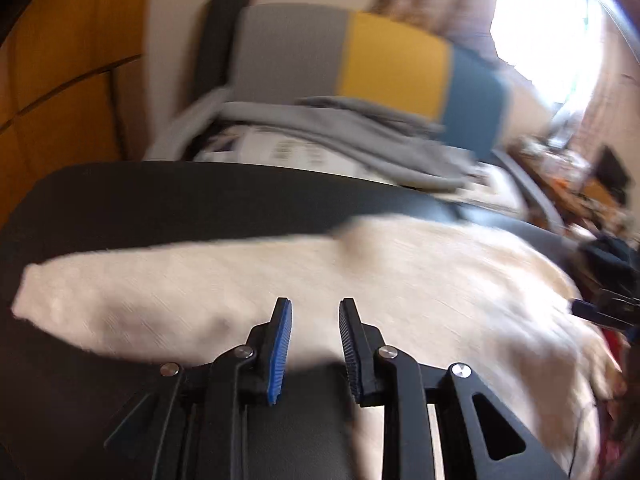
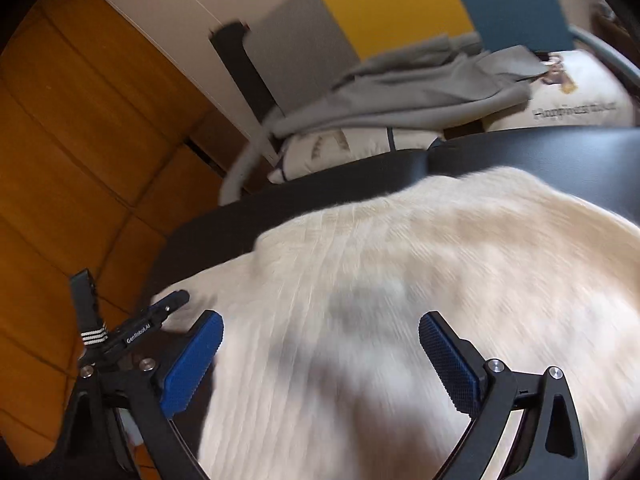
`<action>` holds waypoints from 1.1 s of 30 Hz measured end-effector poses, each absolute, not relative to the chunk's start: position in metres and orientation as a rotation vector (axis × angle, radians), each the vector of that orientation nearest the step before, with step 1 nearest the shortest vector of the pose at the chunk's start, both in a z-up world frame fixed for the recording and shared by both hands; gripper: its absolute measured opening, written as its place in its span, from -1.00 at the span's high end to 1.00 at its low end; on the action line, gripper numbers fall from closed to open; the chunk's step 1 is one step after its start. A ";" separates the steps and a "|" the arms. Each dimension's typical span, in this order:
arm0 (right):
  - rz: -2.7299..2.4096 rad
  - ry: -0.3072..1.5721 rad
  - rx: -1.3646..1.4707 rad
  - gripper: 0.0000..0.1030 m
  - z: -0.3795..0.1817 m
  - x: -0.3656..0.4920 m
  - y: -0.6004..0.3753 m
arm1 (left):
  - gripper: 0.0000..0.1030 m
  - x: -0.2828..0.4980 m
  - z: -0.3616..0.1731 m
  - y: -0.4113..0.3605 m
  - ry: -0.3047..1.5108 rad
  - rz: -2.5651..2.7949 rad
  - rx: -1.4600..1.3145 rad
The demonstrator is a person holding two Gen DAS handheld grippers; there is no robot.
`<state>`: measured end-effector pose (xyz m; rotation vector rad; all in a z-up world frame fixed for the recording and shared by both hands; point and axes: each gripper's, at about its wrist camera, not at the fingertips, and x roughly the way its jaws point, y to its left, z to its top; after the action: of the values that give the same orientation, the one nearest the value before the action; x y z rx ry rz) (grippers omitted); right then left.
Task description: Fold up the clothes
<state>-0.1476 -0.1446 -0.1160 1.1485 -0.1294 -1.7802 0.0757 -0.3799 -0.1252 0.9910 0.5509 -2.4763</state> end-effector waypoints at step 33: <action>-2.462 -0.163 1.186 -0.92 -0.114 -0.068 0.136 | 0.44 0.148 -0.159 -0.250 0.186 -2.471 1.236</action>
<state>-0.0678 0.1358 -0.1142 1.1861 -0.1634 -2.4620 0.1477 -0.2505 -0.1594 1.2358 0.1860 -2.4714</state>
